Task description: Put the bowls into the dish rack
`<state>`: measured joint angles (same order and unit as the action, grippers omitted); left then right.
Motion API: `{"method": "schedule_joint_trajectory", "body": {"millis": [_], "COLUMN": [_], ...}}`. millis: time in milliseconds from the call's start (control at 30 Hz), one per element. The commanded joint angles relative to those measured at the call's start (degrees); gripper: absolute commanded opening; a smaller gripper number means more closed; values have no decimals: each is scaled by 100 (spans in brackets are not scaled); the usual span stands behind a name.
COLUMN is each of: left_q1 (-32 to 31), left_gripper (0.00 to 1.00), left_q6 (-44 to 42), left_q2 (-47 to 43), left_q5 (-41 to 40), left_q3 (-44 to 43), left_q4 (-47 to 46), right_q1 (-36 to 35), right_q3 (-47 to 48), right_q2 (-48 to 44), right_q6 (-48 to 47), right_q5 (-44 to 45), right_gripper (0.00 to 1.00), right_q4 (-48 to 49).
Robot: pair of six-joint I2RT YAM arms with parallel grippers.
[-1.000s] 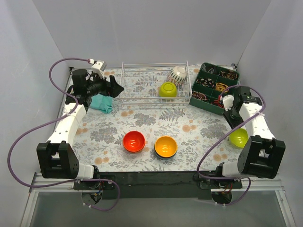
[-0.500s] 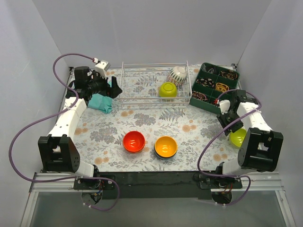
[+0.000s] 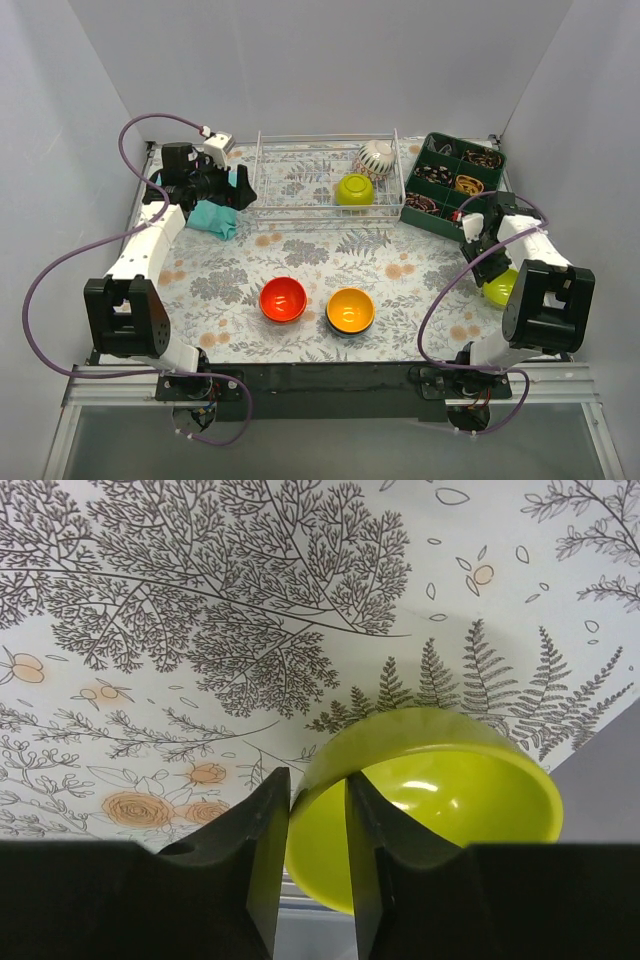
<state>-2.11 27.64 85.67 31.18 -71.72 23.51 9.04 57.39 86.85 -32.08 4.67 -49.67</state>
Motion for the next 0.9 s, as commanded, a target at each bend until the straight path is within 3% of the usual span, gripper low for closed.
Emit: {"method": "schedule_joint_trajectory", "body": {"millis": [0, 200, 500, 700, 867], "left_q1": [-18, -18, -18, -18, -18], "left_gripper": [85, 85, 86, 85, 86], "left_q6": [-110, -109, -48, 22, 1056], "left_q2": [-94, -50, 108, -67, -121], "left_q5": [-16, 55, 187, 398, 380], "left_q3": [44, 45, -8, 185, 124], "left_q4": [-57, -92, -355, -847, -1348], "right_q1": [37, 45, 37, 19, -42], "right_q3": [-52, -289, -132, 1755, 3303], "right_q2": [-142, -265, -835, -1214, -943], "right_q6": [44, 8, -70, -80, 218], "right_q5": [210, 333, 448, -341, -2362], "right_gripper": [35, 28, 1, 1, 1], "right_q4": [98, 107, -331, -1404, -1565]}}
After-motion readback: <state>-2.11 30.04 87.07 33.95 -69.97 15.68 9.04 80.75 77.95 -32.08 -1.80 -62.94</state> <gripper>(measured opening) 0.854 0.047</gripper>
